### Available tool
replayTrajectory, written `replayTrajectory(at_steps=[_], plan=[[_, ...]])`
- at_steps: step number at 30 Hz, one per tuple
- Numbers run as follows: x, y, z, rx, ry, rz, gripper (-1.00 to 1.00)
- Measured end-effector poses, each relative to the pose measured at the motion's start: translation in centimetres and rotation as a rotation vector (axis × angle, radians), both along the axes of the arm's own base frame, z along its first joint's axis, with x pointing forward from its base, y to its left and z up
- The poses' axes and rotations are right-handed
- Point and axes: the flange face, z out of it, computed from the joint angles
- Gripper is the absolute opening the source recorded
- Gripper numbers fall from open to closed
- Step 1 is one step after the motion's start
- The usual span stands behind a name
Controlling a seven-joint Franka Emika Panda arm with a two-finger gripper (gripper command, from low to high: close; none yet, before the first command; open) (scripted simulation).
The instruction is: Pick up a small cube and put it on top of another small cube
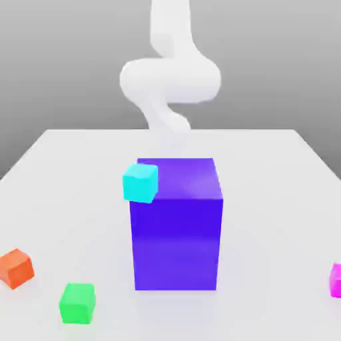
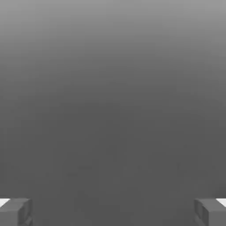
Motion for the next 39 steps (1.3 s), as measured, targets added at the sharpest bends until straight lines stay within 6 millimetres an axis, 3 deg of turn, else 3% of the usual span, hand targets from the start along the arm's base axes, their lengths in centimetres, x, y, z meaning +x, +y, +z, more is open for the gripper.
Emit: replayTrajectory(at_steps=[7, 14, 16, 21, 24, 28, 32, 33, 39], plan=[[6.8, 8.2, -10.4, -0.139, 0.173, 0.244, 0.0], [9.3, 17.0, -22.2, -0.262, 0.331, 0.51, 0.0], [9.1, 19.4, -25.8, -0.294, 0.373, 0.59, 0.0], [6.7, 26.1, -34.8, -0.371, 0.475, 0.815, 0.0], [4.9, 28.6, -40.3, -0.404, 0.538, 0.928, 0.0], [1.0, 31.9, -47.3, -0.444, 0.616, 1.093, 0.0], [0.1, 32.6, -53.1, -0.45, 0.633, 1.129, 0.0], [0.1, 32.6, -54.4, -0.45, 0.633, 1.13, -1.0], [0.0, 32.5, -55.1, -0.451, 0.634, 1.131, -1.0]])
